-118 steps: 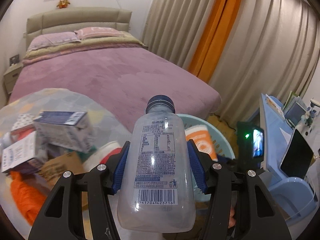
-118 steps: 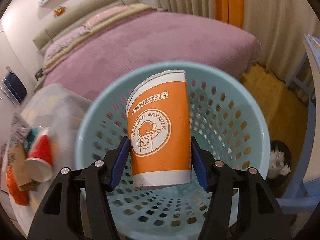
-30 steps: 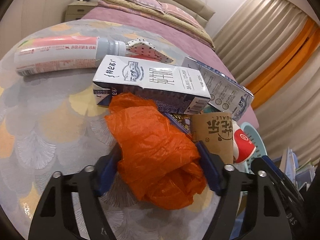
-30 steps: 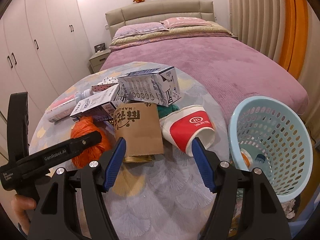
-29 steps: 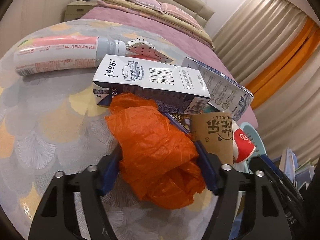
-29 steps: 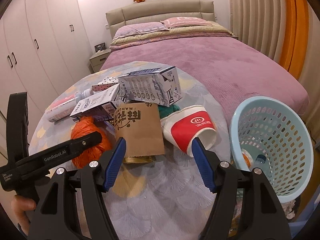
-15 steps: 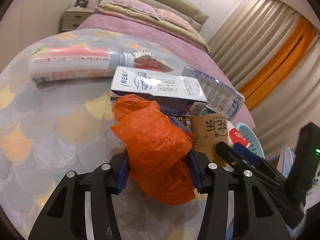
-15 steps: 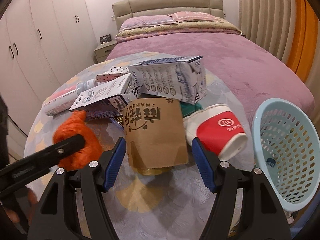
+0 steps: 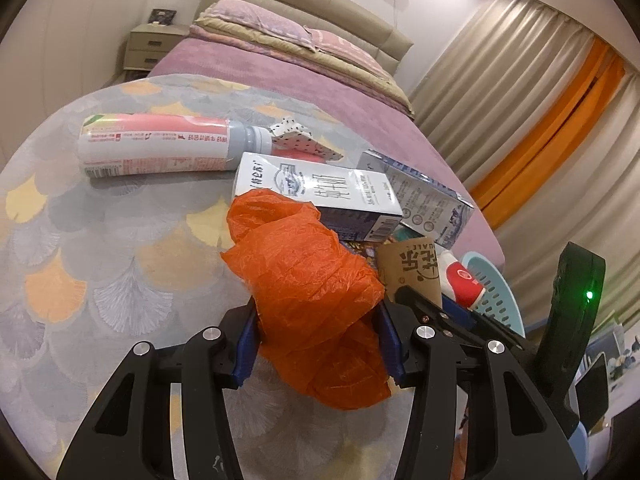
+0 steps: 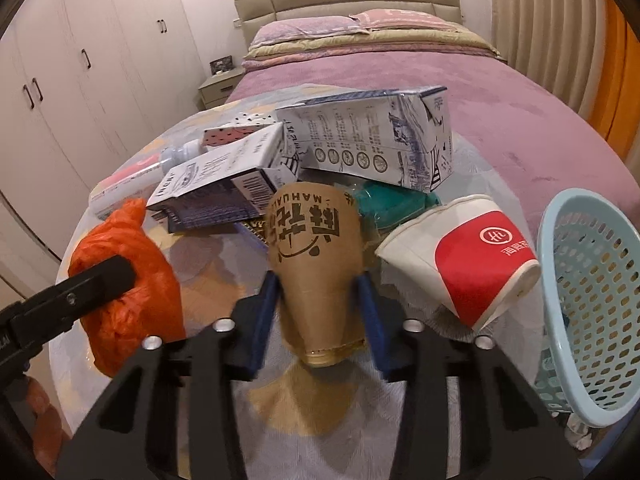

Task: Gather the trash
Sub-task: 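Carry the orange bag and brown sleeve over the blue basket and release both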

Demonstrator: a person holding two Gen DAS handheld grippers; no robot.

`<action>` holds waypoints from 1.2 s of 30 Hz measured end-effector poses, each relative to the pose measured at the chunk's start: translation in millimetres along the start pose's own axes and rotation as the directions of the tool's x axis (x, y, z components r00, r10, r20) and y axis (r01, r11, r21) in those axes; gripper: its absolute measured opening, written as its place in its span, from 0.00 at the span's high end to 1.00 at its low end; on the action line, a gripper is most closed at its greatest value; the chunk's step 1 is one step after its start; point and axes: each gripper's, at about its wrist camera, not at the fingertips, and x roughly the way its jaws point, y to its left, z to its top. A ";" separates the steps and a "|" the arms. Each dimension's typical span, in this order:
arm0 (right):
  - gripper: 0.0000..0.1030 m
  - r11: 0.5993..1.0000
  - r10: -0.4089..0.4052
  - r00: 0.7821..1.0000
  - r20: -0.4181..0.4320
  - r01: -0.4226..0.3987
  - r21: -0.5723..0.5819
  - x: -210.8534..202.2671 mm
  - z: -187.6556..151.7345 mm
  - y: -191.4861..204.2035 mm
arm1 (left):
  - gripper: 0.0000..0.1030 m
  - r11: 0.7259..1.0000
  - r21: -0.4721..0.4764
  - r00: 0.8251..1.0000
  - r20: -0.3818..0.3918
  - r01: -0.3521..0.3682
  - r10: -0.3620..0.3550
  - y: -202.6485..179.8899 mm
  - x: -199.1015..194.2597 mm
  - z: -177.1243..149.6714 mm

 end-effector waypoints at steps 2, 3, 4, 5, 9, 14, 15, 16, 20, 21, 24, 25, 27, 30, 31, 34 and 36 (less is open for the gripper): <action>0.69 1.000 -0.022 1.000 0.014 0.022 -0.020 -5.6 -2.9 2.9 | 0.53 1.000 0.011 1.000 0.013 0.012 -0.012 -3.8 -3.9 -0.1; 0.70 0.999 -0.028 0.999 0.021 0.028 -0.023 -8.8 -4.4 4.1 | 0.53 1.000 0.018 1.000 0.021 0.014 -0.014 -5.2 -6.7 -1.0; 0.70 1.000 -0.019 0.999 0.032 0.020 -0.019 -14.6 -6.7 3.8 | 0.53 0.999 0.029 0.999 0.029 0.015 -0.016 -8.2 -9.4 -1.4; 0.70 1.000 -0.013 0.999 0.039 0.014 -0.014 -18.4 -9.0 2.9 | 0.53 0.999 0.037 0.999 0.035 0.019 -0.020 -10.8 -11.4 -1.5; 0.70 1.000 -0.025 0.997 0.071 0.025 -0.002 -35.8 -10.7 -2.6 | 0.53 0.996 0.078 0.997 0.062 0.043 -0.047 -25.2 -21.6 -1.5; 0.70 0.999 -0.037 0.991 0.130 0.032 0.038 -65.3 -4.8 -17.3 | 0.53 0.988 0.128 0.989 0.104 0.091 -0.104 -44.5 -33.1 -1.5; 0.70 0.998 -0.045 0.989 0.143 0.039 0.045 -71.5 -4.4 -21.0 | 0.53 0.986 0.138 0.988 0.110 0.097 -0.113 -48.6 -34.7 -1.3; 0.70 0.998 -0.050 0.987 0.150 0.043 0.050 -75.7 -4.8 -24.4 | 0.53 0.983 0.152 0.986 0.116 0.105 -0.123 -53.8 -36.6 -1.3; 0.70 0.994 -0.077 0.979 0.189 0.060 0.097 -96.8 -6.4 -44.8 | 0.53 0.971 0.202 0.979 0.131 0.131 -0.159 -74.0 -40.9 -3.7; 0.70 0.992 -0.085 0.977 0.195 0.065 0.109 -100.9 -6.5 -50.4 | 0.53 0.966 0.217 0.976 0.132 0.140 -0.171 -81.5 -41.1 -4.3; 0.70 0.987 -0.105 0.972 0.209 0.077 0.138 -110.5 -6.9 -65.7 | 0.53 0.956 0.249 0.973 0.129 0.157 -0.193 -97.8 -39.0 -4.9; 0.70 0.986 -0.113 0.971 0.213 0.082 0.148 -113.4 -7.8 -70.2 | 0.53 0.953 0.257 0.971 0.129 0.161 -0.199 -101.1 -38.4 -4.6; 0.70 0.981 -0.130 0.967 0.218 0.092 0.173 -120.8 -8.7 -82.8 | 0.53 0.943 0.285 0.968 0.125 0.174 -0.216 -116.2 -36.2 -2.2; 0.70 0.972 -0.153 0.961 0.231 0.104 0.211 -132.1 -11.0 -101.3 | 0.53 0.928 0.326 0.965 0.120 0.182 -0.232 -136.2 -32.0 -2.4; 0.70 0.968 -0.164 0.957 0.238 0.109 0.228 -137.5 -12.2 -109.8 | 0.53 0.922 0.340 0.964 0.116 0.187 -0.238 -143.6 -30.4 -2.4; 0.70 0.958 -0.190 0.950 0.248 0.123 0.260 -147.1 -13.6 -127.8 | 0.53 0.905 0.373 0.962 0.098 0.203 -0.256 -166.3 -20.6 -2.6; 0.70 0.949 -0.209 0.945 0.251 0.133 0.287 -152.7 -15.9 -142.0 | 0.53 0.895 0.389 0.959 0.084 0.219 -0.272 -182.3 -12.5 -3.4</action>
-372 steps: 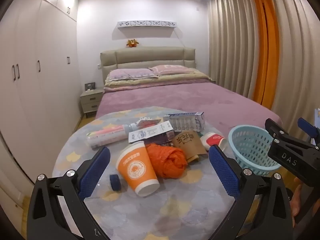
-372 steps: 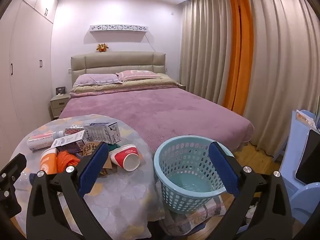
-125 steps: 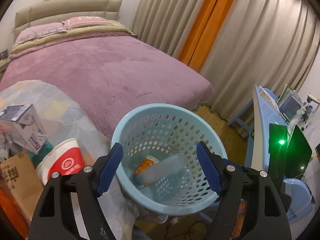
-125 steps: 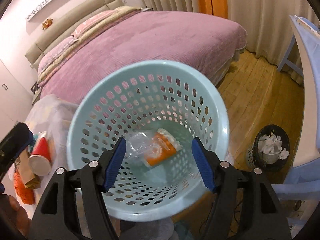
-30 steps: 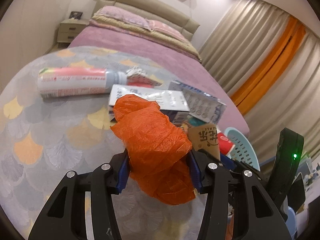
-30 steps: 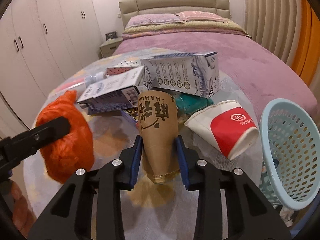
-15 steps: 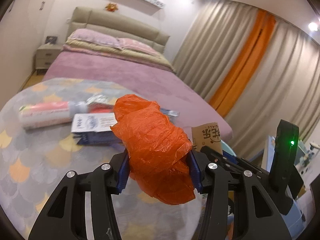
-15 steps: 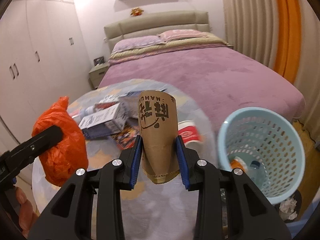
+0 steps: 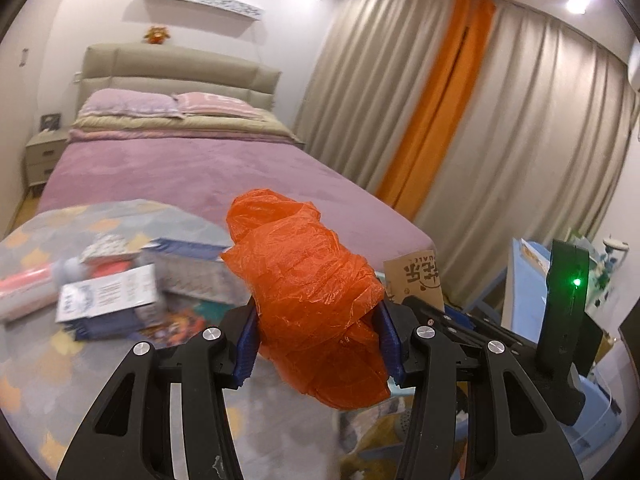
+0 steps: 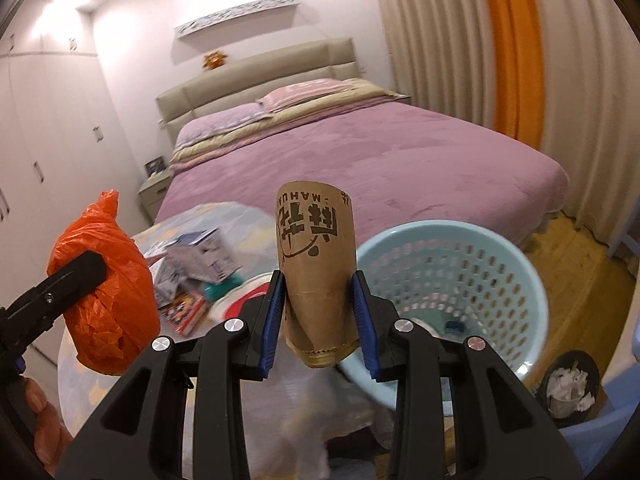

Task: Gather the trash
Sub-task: 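Carry the orange bag and brown sleeve over the blue basket and release both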

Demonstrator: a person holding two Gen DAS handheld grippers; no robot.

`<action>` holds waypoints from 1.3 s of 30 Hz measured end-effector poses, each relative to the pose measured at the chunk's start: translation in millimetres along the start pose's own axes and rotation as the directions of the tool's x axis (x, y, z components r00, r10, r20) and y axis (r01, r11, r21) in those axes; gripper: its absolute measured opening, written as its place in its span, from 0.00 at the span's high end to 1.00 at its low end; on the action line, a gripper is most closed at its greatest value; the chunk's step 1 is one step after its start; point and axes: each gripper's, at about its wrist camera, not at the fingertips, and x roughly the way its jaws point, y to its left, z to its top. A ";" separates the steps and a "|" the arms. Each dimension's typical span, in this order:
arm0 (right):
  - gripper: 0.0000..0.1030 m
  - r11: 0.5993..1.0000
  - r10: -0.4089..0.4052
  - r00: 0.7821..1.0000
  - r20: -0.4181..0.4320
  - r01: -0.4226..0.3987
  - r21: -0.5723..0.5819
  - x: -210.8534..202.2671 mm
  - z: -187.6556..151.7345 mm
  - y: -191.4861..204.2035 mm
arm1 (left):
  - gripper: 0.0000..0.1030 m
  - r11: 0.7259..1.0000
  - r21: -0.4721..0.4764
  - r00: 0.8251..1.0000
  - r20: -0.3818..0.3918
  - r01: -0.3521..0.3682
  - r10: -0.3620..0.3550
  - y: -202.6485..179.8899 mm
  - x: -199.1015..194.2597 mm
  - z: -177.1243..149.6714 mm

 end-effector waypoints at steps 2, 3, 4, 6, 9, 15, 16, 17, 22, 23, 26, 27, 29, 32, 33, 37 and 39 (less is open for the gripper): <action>0.70 1.000 -0.015 1.000 0.005 0.015 0.024 -2.4 2.0 -14.1 | 0.53 1.000 0.014 1.000 -0.008 0.018 -0.018 -10.6 9.9 1.5; 0.70 0.999 -0.022 1.000 0.008 0.022 0.036 -3.2 3.1 -20.7 | 0.53 0.999 0.027 0.999 -0.017 0.029 -0.029 -18.1 17.3 2.3; 0.70 0.998 -0.033 0.999 0.011 0.032 0.050 -4.1 3.9 -29.3 | 0.53 0.998 0.042 0.999 -0.025 0.037 -0.036 -25.3 24.4 2.7; 0.70 0.996 -0.048 0.999 0.014 0.047 0.071 -4.4 5.7 -40.8 | 0.53 0.996 0.071 0.997 -0.049 0.056 -0.052 -40.3 40.1 1.9; 0.70 0.992 -0.072 0.997 0.012 0.070 0.106 -3.3 6.5 -60.9 | 0.53 0.992 0.086 0.993 -0.082 0.087 -0.080 -55.8 60.9 -0.9; 0.70 0.980 -0.136 0.991 -0.010 0.136 0.145 5.7 7.4 -93.5 | 0.53 0.986 0.097 0.980 -0.161 0.136 -0.119 -83.2 110.6 -5.8; 0.70 0.978 -0.143 0.990 -0.015 0.144 0.155 7.1 7.4 -98.8 | 0.53 0.985 0.098 0.978 -0.169 0.141 -0.123 -85.5 117.4 -6.4; 0.70 0.973 -0.153 0.988 -0.026 0.155 0.171 10.0 7.5 -108.0 | 0.53 0.985 0.101 0.977 -0.174 0.142 -0.123 -87.8 122.2 -6.5; 0.70 0.962 -0.160 0.984 -0.074 0.172 0.211 24.1 7.7 -132.8 | 0.53 0.983 0.115 0.968 -0.225 0.142 -0.114 -94.4 151.4 -16.7; 0.70 0.960 -0.161 0.983 -0.094 0.178 0.217 29.3 7.7 -137.5 | 0.53 0.984 0.106 0.965 -0.237 0.146 -0.117 -93.0 156.8 -17.7; 0.65 0.954 -0.170 0.977 -0.130 0.196 0.227 40.0 4.7 -148.7 | 0.50 0.985 0.082 0.957 -0.263 0.150 -0.124 -90.8 167.7 -23.9; 0.63 0.951 -0.174 0.975 -0.138 0.203 0.232 42.0 2.2 -152.7 | 0.48 0.985 0.079 0.955 -0.270 0.151 -0.124 -89.5 171.0 -24.7; 0.60 0.945 -0.174 0.971 -0.163 0.211 0.250 49.5 -0.9 -159.3 | 0.41 0.987 0.086 0.956 -0.274 0.136 -0.108 -87.7 175.6 -26.3; 0.58 0.936 -0.159 0.968 -0.192 0.210 0.282 58.7 -8.2 -170.1 | 0.36 0.988 0.082 0.957 -0.270 0.129 -0.103 -88.1 176.7 -29.9; 0.56 0.934 -0.153 0.968 -0.197 0.207 0.293 60.5 -10.5 -173.1 | 0.34 0.988 0.078 0.957 -0.271 0.130 -0.104 -86.3 176.4 -30.0; 0.48 0.931 -0.137 0.971 -0.195 0.194 0.310 61.2 -15.7 -176.1 | 0.32 0.989 0.075 0.960 -0.261 0.124 -0.101 -85.2 171.5 -30.3; 0.48 0.933 -0.136 0.972 -0.189 0.190 0.307 60.0 -14.8 -174.1 | 0.32 0.990 0.075 0.963 -0.251 0.123 -0.100 -85.6 166.2 -28.7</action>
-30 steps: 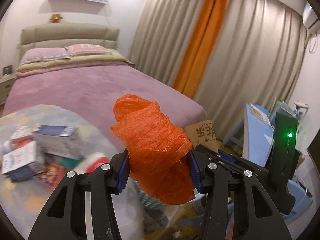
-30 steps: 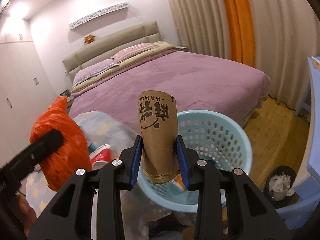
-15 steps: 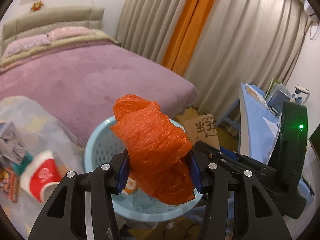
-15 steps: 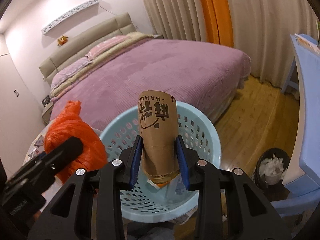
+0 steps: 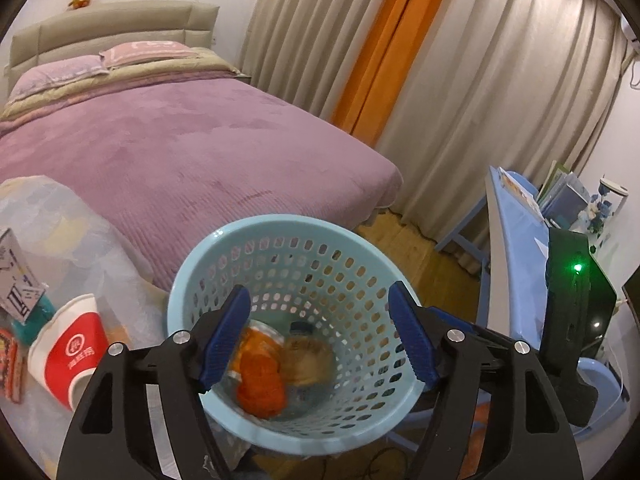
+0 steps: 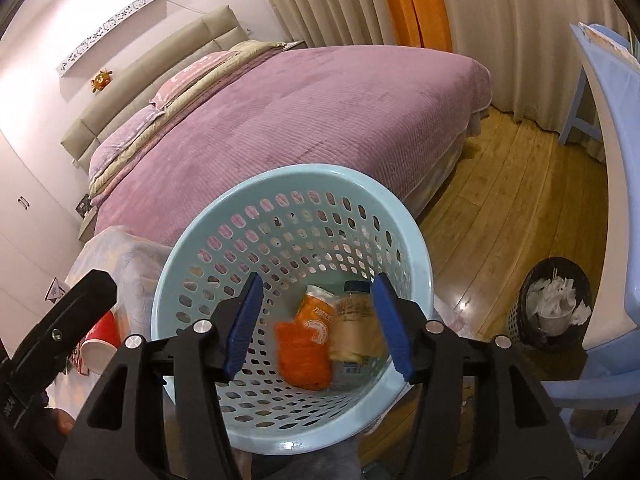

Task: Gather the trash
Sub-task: 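Carry the orange bag and brown sleeve over the blue basket and release both, then move both open tools back over the table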

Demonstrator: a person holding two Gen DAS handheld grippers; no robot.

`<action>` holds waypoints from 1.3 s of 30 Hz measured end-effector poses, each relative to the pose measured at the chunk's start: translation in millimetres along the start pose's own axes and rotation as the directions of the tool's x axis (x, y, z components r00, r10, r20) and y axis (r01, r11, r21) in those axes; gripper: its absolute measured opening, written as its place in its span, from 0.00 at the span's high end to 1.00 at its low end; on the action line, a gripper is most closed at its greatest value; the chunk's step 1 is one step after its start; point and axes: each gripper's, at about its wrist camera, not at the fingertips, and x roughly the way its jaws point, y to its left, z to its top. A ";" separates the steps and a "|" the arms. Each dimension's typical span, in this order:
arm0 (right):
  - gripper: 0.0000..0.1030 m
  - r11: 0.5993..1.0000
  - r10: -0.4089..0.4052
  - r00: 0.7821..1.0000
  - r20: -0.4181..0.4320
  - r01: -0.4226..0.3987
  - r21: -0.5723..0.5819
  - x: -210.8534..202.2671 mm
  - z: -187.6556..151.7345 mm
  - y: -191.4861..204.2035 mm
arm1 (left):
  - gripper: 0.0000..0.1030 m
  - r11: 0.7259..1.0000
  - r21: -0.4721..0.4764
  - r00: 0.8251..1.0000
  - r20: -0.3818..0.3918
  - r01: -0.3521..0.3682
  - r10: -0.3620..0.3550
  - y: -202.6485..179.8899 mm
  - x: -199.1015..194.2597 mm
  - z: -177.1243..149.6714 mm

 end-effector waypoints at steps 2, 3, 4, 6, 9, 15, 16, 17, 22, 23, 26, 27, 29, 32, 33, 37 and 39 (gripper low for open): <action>0.48 1.000 0.010 1.000 0.003 -0.010 0.001 -2.0 -0.2 1.9 | 0.32 1.000 0.004 1.000 0.009 -0.001 0.001 -1.6 -6.8 0.1; 0.48 1.000 0.018 1.000 0.005 -0.018 -0.002 -3.6 -0.4 3.4 | 0.32 1.000 0.003 1.000 0.012 -0.003 0.003 -2.6 -8.5 1.2; 0.48 1.000 0.023 1.000 0.007 -0.023 -0.004 -4.8 -0.6 3.7 | 0.32 1.000 0.001 1.000 0.020 0.000 0.000 -3.5 -12.7 1.3; 0.48 0.999 0.033 0.999 0.011 -0.033 -0.013 -8.7 -0.8 6.9 | 0.32 1.000 -0.002 0.999 0.034 0.004 -0.004 -4.7 -21.2 2.3; 0.48 0.998 0.048 0.999 0.020 -0.048 -0.029 -16.1 -2.2 15.8 | 0.32 1.000 -0.003 0.998 0.058 0.007 -0.007 -4.8 -35.8 1.4; 0.48 0.995 0.076 0.996 0.048 -0.072 -0.070 -35.1 -6.2 35.1 | 0.32 1.000 -0.008 0.994 0.105 0.004 -0.003 -5.1 -62.6 0.7; 0.48 0.994 0.079 0.995 0.054 -0.075 -0.080 -38.9 -7.4 39.3 | 0.31 1.000 -0.012 0.994 0.113 0.000 0.001 -3.8 -67.1 -1.3; 0.48 0.993 0.084 0.995 0.059 -0.078 -0.089 -42.4 -8.9 43.1 | 0.30 1.000 -0.019 0.993 0.119 -0.004 0.006 -1.8 -71.2 -3.9; 0.48 0.988 0.102 0.992 0.074 -0.093 -0.126 -54.0 -16.8 62.2 | 0.30 0.999 -0.043 0.991 0.130 -0.032 0.037 10.4 -86.7 -18.4; 0.48 0.987 0.104 0.992 0.078 -0.093 -0.133 -55.2 -18.1 64.8 | 0.30 0.998 -0.049 0.989 0.135 -0.049 0.056 14.5 -90.7 -21.6; 0.48 0.981 0.111 0.990 0.091 -0.095 -0.170 -60.7 -24.9 81.8 | 0.30 0.994 -0.086 0.987 0.142 -0.066 0.078 27.6 -100.4 -29.3; 0.48 0.978 0.119 0.989 0.091 -0.101 -0.180 -61.8 -26.3 86.0 | 0.30 0.992 -0.099 0.986 0.144 -0.073 0.087 33.3 -104.4 -32.1; 0.48 0.975 0.125 0.988 0.092 -0.105 -0.197 -63.5 -28.4 95.5 | 0.30 0.989 -0.114 0.982 0.149 -0.098 0.115 43.8 -112.9 -37.1; 0.48 0.965 0.140 0.986 0.088 -0.116 -0.234 -66.8 -34.9 113.9 | 0.30 0.981 -0.148 0.976 0.159 -0.129 0.152 62.8 -128.6 -45.6; 0.48 0.959 0.149 0.985 0.084 -0.124 -0.254 -67.5 -37.8 123.4 | 0.30 0.975 -0.168 0.971 0.164 -0.144 0.172 72.9 -136.4 -49.4; 0.46 0.942 0.168 0.983 0.069 -0.140 -0.304 -67.5 -46.3 146.4 | 0.30 0.953 -0.229 0.956 0.168 -0.200 0.241 107.5 -161.4 -61.6; 0.45 0.933 0.177 0.982 0.060 -0.148 -0.329 -66.4 -50.4 157.0 | 0.30 0.934 -0.269 0.943 0.168 -0.236 0.287 130.4 -176.5 -66.6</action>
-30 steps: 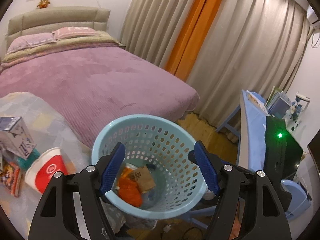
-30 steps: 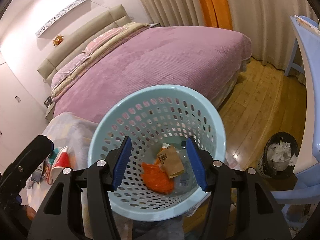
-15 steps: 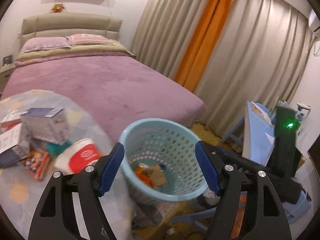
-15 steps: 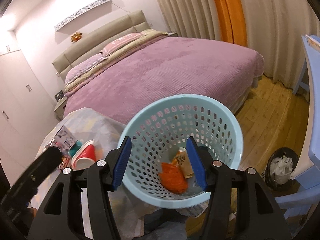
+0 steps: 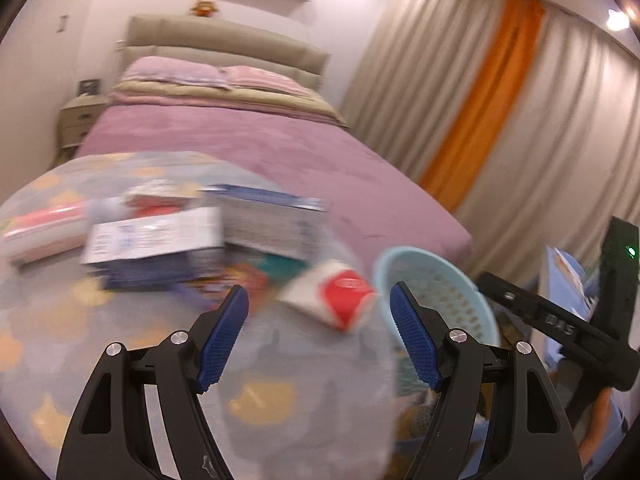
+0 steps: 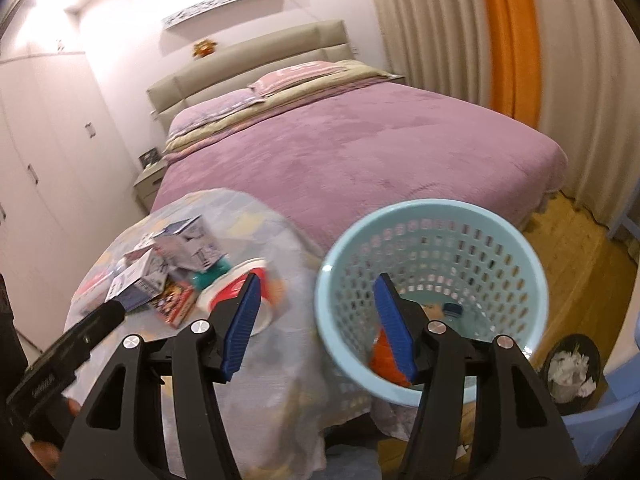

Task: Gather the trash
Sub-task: 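Move both open tools back over the table, then grasp the pink bottle with the left tool while the right tool grasps the white milk carton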

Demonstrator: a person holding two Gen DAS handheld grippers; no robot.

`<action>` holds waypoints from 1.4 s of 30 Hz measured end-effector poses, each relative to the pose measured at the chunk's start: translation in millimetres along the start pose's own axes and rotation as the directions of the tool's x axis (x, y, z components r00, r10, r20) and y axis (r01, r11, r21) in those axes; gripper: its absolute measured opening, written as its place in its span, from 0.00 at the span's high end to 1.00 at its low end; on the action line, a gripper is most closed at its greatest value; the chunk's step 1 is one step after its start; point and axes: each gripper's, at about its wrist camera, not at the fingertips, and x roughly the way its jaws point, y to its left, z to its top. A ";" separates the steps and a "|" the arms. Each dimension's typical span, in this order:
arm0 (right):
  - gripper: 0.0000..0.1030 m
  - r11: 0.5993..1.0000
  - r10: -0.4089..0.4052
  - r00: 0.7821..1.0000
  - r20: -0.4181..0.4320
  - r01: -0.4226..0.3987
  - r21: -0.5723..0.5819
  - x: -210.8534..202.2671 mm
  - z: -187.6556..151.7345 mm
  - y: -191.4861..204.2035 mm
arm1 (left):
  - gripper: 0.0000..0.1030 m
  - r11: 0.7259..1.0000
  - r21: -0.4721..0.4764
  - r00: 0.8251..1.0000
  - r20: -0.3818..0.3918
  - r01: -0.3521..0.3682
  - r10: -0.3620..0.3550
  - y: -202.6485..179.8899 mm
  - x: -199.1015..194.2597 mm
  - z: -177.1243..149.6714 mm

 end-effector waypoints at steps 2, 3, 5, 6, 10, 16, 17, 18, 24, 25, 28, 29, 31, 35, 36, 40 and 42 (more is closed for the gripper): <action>0.45 0.999 0.013 1.000 -0.010 -0.014 -0.033 4.2 -1.8 15.3 | 0.30 0.999 -0.024 0.999 0.013 -0.039 0.040 23.7 -8.6 6.0; 0.45 0.999 0.017 1.000 -0.013 -0.018 -0.042 5.5 -2.4 20.8 | 0.30 0.998 -0.030 0.998 0.018 -0.055 0.056 32.6 -12.3 8.1; 0.45 0.997 0.028 0.999 -0.022 -0.029 -0.065 9.9 -3.5 33.6 | 0.30 0.994 -0.033 0.994 0.034 -0.107 0.108 57.5 -22.9 15.0; 0.45 0.996 0.033 0.999 -0.028 -0.035 -0.077 12.1 -4.7 40.3 | 0.30 0.992 -0.028 0.991 0.041 -0.126 0.127 65.6 -27.2 17.5; 0.45 0.992 0.040 0.998 -0.047 -0.045 -0.116 21.6 -7.2 63.7 | 0.27 0.973 -0.013 0.970 0.068 -0.231 0.231 106.4 -41.2 40.4; 0.45 0.985 0.029 0.998 -0.062 -0.039 -0.168 34.2 -11.2 93.8 | 0.23 0.962 -0.025 0.962 0.003 -0.272 0.272 166.2 -32.5 72.2; 0.45 0.984 0.029 0.998 -0.061 -0.039 -0.173 34.8 -11.5 97.6 | 0.23 0.955 -0.029 0.956 -0.005 -0.295 0.295 175.6 -28.2 75.4; 0.45 0.983 0.030 0.998 -0.058 -0.040 -0.178 36.4 -11.4 102.1 | 0.23 0.947 -0.032 0.947 -0.015 -0.321 0.320 186.8 -22.8 79.9; 0.45 0.980 0.016 0.997 -0.079 -0.031 -0.199 56.9 -12.7 117.2 | 0.24 0.974 -0.009 0.961 -0.167 -0.224 0.220 225.0 12.1 90.9; 0.45 0.979 0.013 0.997 -0.082 -0.030 -0.202 59.2 -12.5 120.1 | 0.24 0.977 -0.010 0.961 -0.185 -0.212 0.207 228.6 16.1 91.7; 0.45 0.977 0.011 0.996 -0.087 -0.030 -0.211 66.4 -11.2 124.0 | 0.23 0.986 -0.009 0.965 -0.210 -0.165 0.160 234.2 20.9 87.4; 0.45 0.976 0.013 0.996 -0.088 -0.032 -0.214 68.6 -10.1 125.5 | 0.23 0.988 0.001 0.961 -0.229 -0.157 0.153 235.9 23.2 86.3; 0.45 0.975 0.019 0.996 -0.092 -0.038 -0.221 73.0 -8.1 128.5 | 0.25 0.987 0.043 0.950 -0.270 -0.153 0.159 231.0 25.6 78.9; 0.45 0.965 0.099 0.986 -0.131 -0.127 -0.227 84.8 -1.9 140.8 | 0.29 0.985 0.102 0.927 -0.335 -0.140 0.166 221.2 22.8 63.8; 0.45 0.963 0.115 0.984 -0.139 -0.145 -0.228 87.7 -0.1 143.5 | 0.30 0.986 0.104 0.925 -0.345 -0.132 0.161 220.0 20.9 60.9; 0.45 0.936 0.195 0.962 -0.189 -0.240 -0.259 109.5 11.3 171.7 | 0.35 0.982 0.113 0.904 -0.387 -0.151 0.184 212.5 20.9 48.5; 0.45 0.917 0.213 0.955 -0.207 -0.268 -0.294 121.2 17.6 192.2 | 0.38 0.976 0.118 0.897 -0.387 -0.183 0.215 210.5 24.4 45.6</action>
